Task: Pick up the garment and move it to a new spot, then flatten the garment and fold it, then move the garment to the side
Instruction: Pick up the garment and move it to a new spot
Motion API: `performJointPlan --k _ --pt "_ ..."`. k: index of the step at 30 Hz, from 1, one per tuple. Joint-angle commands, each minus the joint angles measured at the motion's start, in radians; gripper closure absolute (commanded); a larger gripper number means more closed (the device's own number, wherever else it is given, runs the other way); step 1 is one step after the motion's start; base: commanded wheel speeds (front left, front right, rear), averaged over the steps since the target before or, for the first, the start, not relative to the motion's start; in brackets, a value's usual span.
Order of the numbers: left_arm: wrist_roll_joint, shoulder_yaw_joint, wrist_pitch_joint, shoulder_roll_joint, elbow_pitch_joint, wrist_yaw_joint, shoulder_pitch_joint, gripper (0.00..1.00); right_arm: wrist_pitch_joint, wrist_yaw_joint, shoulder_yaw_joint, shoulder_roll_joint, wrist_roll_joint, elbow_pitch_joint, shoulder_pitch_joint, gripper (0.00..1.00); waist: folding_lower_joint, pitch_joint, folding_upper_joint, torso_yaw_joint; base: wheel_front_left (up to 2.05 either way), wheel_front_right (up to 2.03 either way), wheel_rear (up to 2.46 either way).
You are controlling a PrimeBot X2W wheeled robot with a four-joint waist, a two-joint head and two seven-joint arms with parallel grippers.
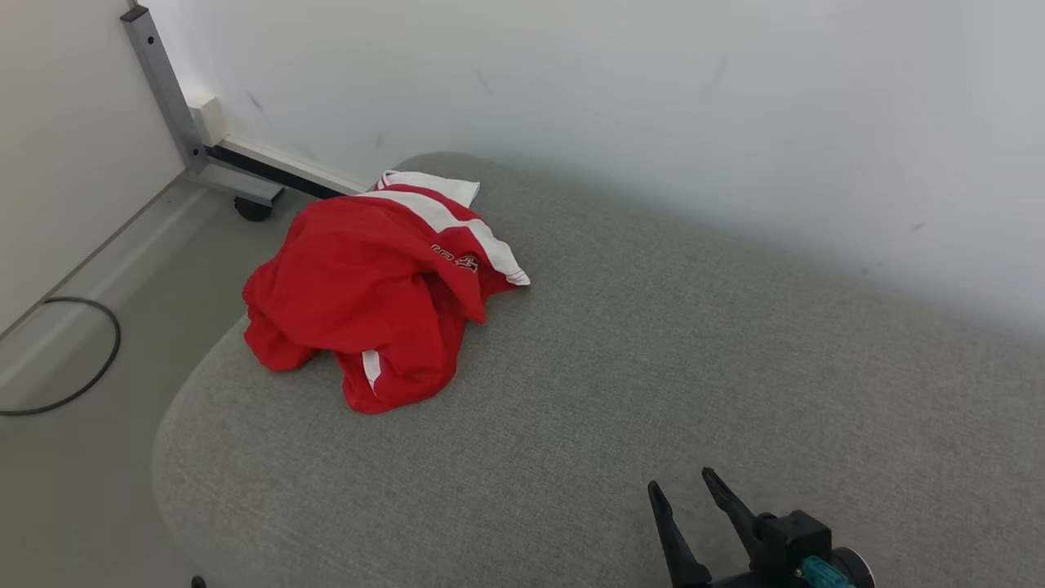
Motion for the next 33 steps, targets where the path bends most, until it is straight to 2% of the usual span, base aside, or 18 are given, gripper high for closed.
performJointPlan --k 1,7,11,15,22,27,33 --pt "-0.003 0.002 -0.006 -0.004 -0.004 0.004 0.01 0.0 -0.007 -0.002 0.003 0.0 0.0 0.005 -0.004 0.0 -0.0001 0.003 -0.0002 0.003 0.0 0.0 0.0" --pt "-0.022 -0.01 0.022 -0.001 -0.012 -0.009 -0.039 0.0 -0.004 -0.002 0.006 0.0 -0.01 0.016 -0.017 0.0 -0.0001 0.02 -0.0002 0.013 0.0 0.0 0.0" --pt "-0.046 -0.023 0.06 0.028 0.016 -0.05 -0.134 0.0 0.001 -0.002 0.007 0.0 -0.019 0.006 -0.018 0.0 -0.0001 0.044 -0.0002 0.019 -0.01 -0.01 -0.01" --pt "-0.073 -0.044 0.109 0.036 0.081 -0.092 -0.326 0.0 0.025 -0.002 -0.009 -0.001 -0.061 -0.032 -0.028 0.0 -0.0001 0.118 -0.0002 0.025 0.0 0.0 0.0" --pt "-0.122 -0.13 0.278 -0.046 0.358 -0.117 -0.727 0.0 0.097 -0.002 -0.077 -0.001 -0.163 -0.182 0.023 0.0 -0.0001 0.274 -0.0002 0.03 0.0 0.0 0.0" --pt "-0.168 -0.11 0.379 -0.056 0.568 -0.104 -0.935 0.0 0.16 -0.002 -0.053 -0.005 -0.214 -0.32 0.034 0.0 -0.0001 0.39 -0.0002 -0.078 0.0 0.0 0.0" --pt "-0.154 -0.092 0.388 -0.021 0.729 -0.061 -1.076 0.0 0.191 -0.002 -0.089 -0.013 -0.23 -0.432 0.075 0.0 -0.0001 0.478 -0.0002 -0.194 0.0 0.0 0.0"
